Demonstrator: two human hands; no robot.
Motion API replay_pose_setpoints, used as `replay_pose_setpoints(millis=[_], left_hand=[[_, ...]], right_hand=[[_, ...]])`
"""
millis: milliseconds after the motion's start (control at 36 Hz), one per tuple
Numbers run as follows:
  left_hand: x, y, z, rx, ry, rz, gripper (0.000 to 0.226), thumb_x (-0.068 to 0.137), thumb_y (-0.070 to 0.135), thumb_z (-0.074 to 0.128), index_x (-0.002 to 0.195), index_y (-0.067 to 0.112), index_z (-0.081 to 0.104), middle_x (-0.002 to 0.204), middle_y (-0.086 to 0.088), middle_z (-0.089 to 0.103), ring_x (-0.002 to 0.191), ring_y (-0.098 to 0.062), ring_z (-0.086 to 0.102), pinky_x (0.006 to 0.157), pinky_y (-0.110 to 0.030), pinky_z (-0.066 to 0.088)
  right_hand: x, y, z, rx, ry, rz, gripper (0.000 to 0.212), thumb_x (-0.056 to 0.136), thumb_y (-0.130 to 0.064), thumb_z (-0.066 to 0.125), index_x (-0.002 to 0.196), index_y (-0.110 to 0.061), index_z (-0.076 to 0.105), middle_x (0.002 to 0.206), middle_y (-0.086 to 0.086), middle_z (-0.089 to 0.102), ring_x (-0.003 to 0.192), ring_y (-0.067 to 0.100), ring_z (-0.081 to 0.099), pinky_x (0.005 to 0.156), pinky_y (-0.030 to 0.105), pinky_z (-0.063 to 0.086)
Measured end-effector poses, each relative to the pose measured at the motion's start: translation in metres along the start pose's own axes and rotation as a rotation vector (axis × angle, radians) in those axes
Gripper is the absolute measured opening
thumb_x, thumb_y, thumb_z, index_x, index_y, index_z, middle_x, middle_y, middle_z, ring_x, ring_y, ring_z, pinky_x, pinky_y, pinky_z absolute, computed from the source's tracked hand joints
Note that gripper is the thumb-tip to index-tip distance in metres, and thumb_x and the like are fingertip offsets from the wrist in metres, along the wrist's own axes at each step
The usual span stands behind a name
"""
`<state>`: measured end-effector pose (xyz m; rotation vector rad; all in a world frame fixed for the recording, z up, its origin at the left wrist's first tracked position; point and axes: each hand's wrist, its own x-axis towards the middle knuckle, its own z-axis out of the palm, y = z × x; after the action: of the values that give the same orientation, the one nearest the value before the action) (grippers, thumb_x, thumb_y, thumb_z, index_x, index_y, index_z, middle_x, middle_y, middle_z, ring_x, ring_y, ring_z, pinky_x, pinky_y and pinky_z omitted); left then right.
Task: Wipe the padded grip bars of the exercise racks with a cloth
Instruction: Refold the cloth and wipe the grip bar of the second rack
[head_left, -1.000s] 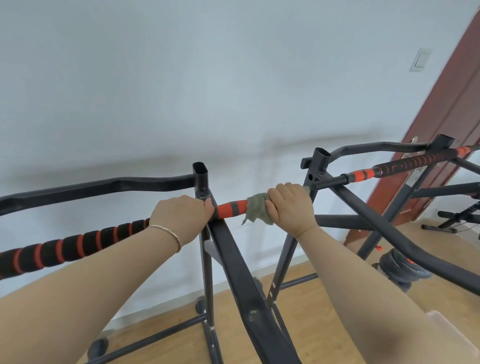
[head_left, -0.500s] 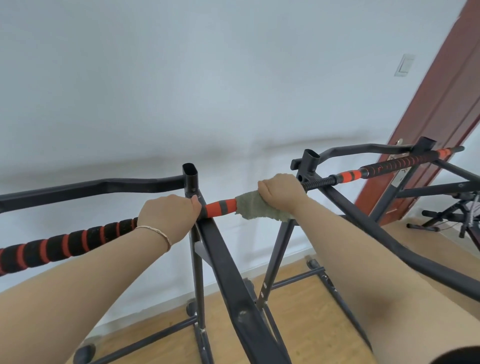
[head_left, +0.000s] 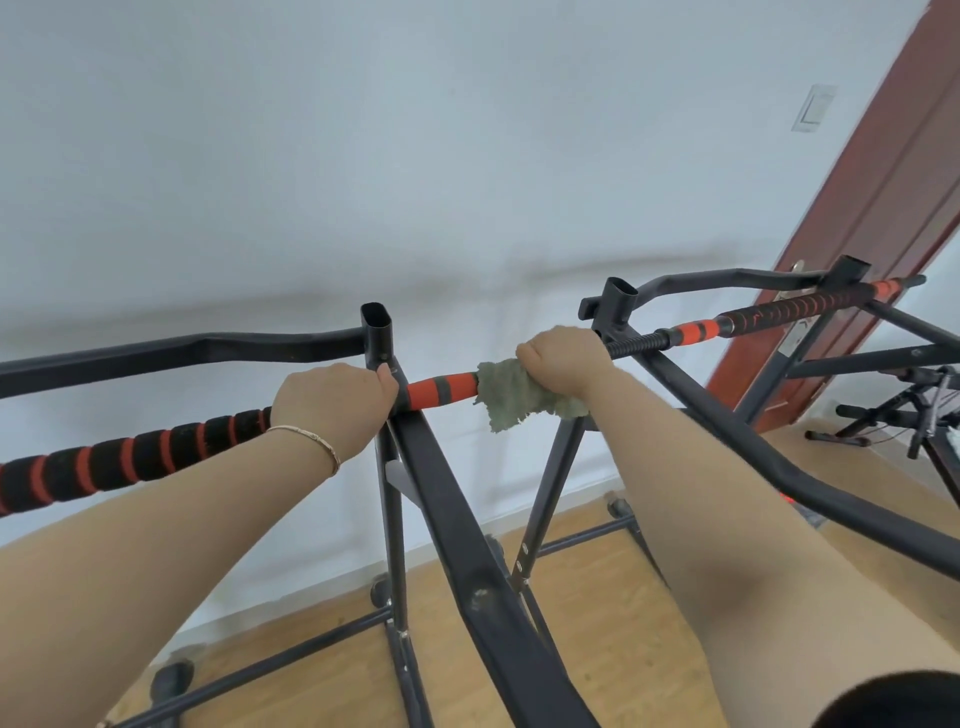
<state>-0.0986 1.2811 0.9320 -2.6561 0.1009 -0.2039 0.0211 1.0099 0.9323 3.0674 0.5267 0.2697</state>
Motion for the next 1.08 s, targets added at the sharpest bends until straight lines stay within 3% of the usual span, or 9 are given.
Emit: replay_pose_setpoints(millis=[56, 111, 250, 444, 528, 667, 806, 972, 1083], left_hand=[[-0.001, 0.000, -0.001, -0.002, -0.010, -0.003, 0.072, 0.089, 0.015, 0.050, 0.151, 0.024, 0.016, 0.069, 0.000, 0.038, 0.052, -0.020, 0.037, 0.044, -0.030, 0.031], [0.001, -0.001, -0.003, -0.014, -0.032, 0.015, 0.071, 0.087, 0.012, 0.050, 0.150, 0.022, 0.017, 0.070, 0.000, 0.038, 0.053, -0.020, 0.038, 0.044, -0.030, 0.032], [0.003, -0.002, -0.006, -0.013, -0.048, 0.046, 0.062, 0.086, 0.007, 0.049, 0.143, 0.019, 0.026, 0.074, 0.001, 0.043, 0.058, -0.019, 0.044, 0.044, -0.031, 0.035], [0.005, -0.004, -0.007, -0.010, -0.048, 0.071, 0.066, 0.092, 0.011, 0.049, 0.150, 0.021, 0.020, 0.074, 0.001, 0.041, 0.060, -0.019, 0.046, 0.044, -0.032, 0.034], [0.004, -0.002, -0.005, -0.034, -0.033, 0.057, 0.058, 0.094, 0.014, 0.041, 0.149, 0.023, 0.023, 0.073, 0.001, 0.039, 0.057, -0.019, 0.042, 0.044, -0.030, 0.030], [0.002, -0.002, -0.005, -0.030, -0.010, 0.055, 0.061, 0.093, 0.015, 0.041, 0.150, 0.023, 0.019, 0.071, 0.000, 0.036, 0.054, -0.019, 0.037, 0.043, -0.030, 0.028], [-0.003, 0.000, -0.002, -0.024, 0.019, 0.023, 0.066, 0.091, 0.016, 0.050, 0.150, 0.022, 0.020, 0.069, -0.001, 0.037, 0.054, -0.021, 0.041, 0.046, -0.031, 0.034], [0.000, 0.002, -0.003, -0.059, 0.048, 0.000, 0.065, 0.091, 0.013, 0.048, 0.150, 0.022, 0.024, 0.067, -0.001, 0.034, 0.050, -0.021, 0.033, 0.043, -0.030, 0.026], [0.000, -0.001, -0.003, -0.079, 0.038, 0.017, 0.068, 0.092, 0.013, 0.048, 0.153, 0.021, 0.020, 0.068, -0.001, 0.030, 0.059, -0.024, 0.041, 0.046, -0.031, 0.029]], right_hand=[[0.013, 0.000, -0.012, 0.121, -0.199, 0.042, 0.039, 0.095, -0.038, 0.029, 0.068, -0.016, 0.048, 0.077, 0.001, 0.054, 0.073, 0.022, 0.051, 0.055, 0.032, 0.026], [0.016, 0.001, -0.013, 0.150, -0.221, 0.053, 0.036, 0.095, -0.034, 0.030, 0.069, -0.015, 0.046, 0.077, 0.002, 0.053, 0.074, 0.023, 0.051, 0.056, 0.033, 0.026], [-0.029, 0.001, 0.017, -0.098, 0.354, -0.157, 0.024, 0.090, -0.002, 0.042, 0.068, -0.012, 0.047, 0.058, 0.006, 0.047, 0.054, 0.030, 0.047, 0.050, 0.036, 0.031], [-0.061, -0.007, 0.052, 0.207, 0.678, -0.128, 0.031, 0.101, -0.017, 0.038, 0.104, -0.003, 0.065, 0.097, 0.008, 0.064, 0.087, 0.031, 0.055, 0.090, 0.046, 0.044], [-0.061, -0.012, 0.039, 0.234, 0.644, -0.182, 0.030, 0.101, -0.024, 0.042, 0.107, -0.007, 0.066, 0.097, 0.003, 0.066, 0.090, 0.027, 0.056, 0.096, 0.047, 0.042], [-0.050, -0.034, 0.021, 0.105, 0.486, -0.211, 0.045, 0.099, -0.044, 0.036, 0.083, -0.010, 0.063, 0.070, 0.004, 0.057, 0.066, 0.027, 0.050, 0.068, 0.039, 0.039], [-0.031, -0.041, 0.013, -0.051, 0.273, -0.094, 0.059, 0.096, -0.047, 0.011, 0.072, -0.018, 0.056, 0.061, 0.000, 0.055, 0.062, 0.028, 0.057, 0.057, 0.034, 0.033], [0.005, -0.042, -0.010, 0.129, -0.051, 0.092, 0.051, 0.102, -0.039, 0.027, 0.069, -0.011, 0.055, 0.064, 0.002, 0.050, 0.065, 0.025, 0.051, 0.058, 0.034, 0.031], [-0.002, -0.046, -0.017, 0.373, 0.200, 0.212, 0.044, 0.104, -0.034, 0.022, 0.077, -0.017, 0.053, 0.064, -0.005, 0.050, 0.072, 0.025, 0.054, 0.065, 0.034, 0.034]])
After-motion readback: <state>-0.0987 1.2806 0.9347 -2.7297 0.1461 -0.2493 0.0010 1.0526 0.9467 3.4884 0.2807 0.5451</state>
